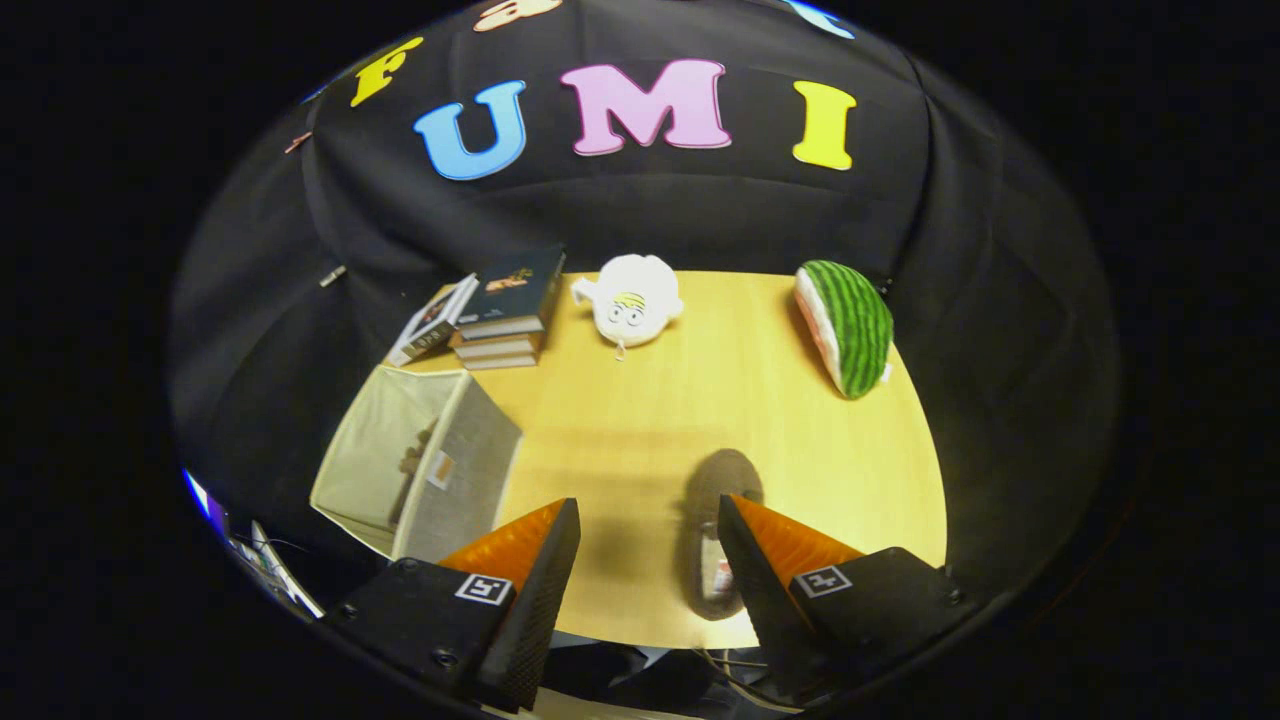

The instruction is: Open the storage box then place both shoes into the box .Put the left shoe in first, then the right shoe, with the right side of both shoes facing outward in a uniform manner.

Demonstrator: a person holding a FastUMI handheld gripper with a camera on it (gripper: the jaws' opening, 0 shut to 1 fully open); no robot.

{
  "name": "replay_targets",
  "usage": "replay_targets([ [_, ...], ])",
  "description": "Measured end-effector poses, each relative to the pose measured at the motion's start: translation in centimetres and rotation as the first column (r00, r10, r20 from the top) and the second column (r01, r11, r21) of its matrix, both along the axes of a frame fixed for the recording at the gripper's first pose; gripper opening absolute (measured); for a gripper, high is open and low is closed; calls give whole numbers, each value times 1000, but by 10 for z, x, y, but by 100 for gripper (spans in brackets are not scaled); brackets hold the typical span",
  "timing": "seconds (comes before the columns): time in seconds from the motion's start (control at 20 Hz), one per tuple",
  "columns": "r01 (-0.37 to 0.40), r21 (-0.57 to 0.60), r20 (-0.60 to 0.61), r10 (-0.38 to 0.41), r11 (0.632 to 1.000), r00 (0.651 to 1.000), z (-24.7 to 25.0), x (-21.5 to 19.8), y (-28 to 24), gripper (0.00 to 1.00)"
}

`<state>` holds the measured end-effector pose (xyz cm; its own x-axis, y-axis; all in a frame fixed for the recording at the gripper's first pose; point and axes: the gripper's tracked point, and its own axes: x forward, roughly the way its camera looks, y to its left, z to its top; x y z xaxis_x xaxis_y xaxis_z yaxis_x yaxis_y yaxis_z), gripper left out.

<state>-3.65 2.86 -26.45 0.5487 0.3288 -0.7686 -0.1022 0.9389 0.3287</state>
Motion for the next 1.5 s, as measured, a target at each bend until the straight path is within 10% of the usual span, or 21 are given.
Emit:
replay_targets([
  [0.8, -66, -134, -145, 46, 989, 988, -181, 1, -30, 72],
  [1.25, -127, -244, -170, 87, 961, 982, -205, 10, -26, 9],
  [1.5, -79, -226, -194, 35, 971, 980, -178, 0, -27, 5],
])
